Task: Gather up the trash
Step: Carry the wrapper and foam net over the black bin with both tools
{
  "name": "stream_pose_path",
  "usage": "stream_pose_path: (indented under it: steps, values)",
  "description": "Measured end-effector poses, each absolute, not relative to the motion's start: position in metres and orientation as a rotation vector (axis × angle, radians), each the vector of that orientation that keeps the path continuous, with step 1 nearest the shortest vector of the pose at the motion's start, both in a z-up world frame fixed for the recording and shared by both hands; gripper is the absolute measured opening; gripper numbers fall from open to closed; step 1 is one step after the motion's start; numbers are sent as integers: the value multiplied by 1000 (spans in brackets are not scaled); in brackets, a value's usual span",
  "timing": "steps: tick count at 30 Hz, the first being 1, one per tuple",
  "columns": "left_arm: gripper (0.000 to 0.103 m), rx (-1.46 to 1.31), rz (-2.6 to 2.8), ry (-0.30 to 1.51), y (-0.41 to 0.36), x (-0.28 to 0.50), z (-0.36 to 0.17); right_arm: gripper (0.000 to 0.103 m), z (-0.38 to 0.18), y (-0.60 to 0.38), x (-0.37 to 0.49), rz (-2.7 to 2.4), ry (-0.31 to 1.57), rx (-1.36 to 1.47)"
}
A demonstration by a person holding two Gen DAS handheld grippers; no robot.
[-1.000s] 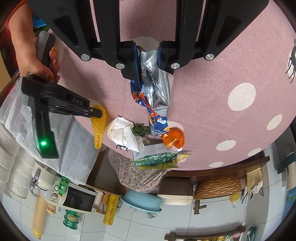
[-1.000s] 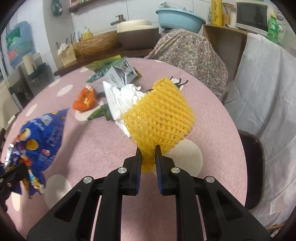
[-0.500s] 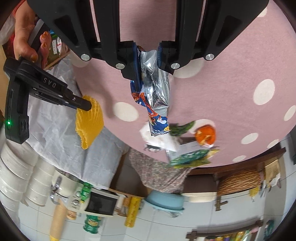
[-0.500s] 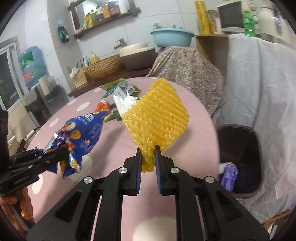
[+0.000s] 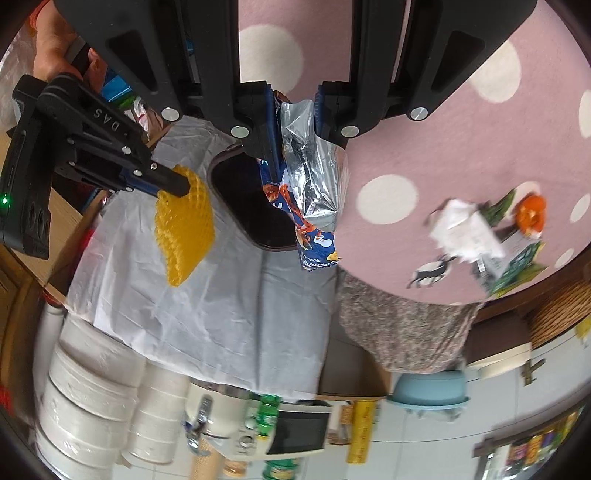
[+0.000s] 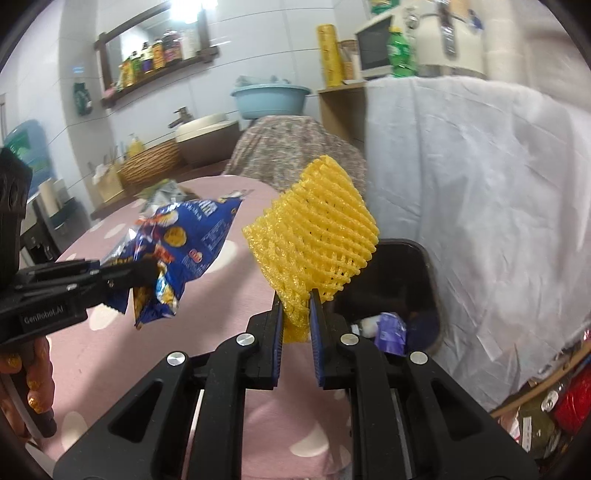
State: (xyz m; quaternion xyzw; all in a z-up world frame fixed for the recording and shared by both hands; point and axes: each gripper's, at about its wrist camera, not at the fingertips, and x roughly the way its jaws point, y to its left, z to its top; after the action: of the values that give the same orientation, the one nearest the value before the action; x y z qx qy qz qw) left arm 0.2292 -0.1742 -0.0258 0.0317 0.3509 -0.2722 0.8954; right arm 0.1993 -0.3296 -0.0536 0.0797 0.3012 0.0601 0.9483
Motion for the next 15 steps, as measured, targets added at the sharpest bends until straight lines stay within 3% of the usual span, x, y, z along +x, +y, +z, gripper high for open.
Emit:
stream_pose_path:
  steps: [15]
  values:
    - [16,134,-663,864,-283,299,-48,14,-108,-404,230,46,700,291]
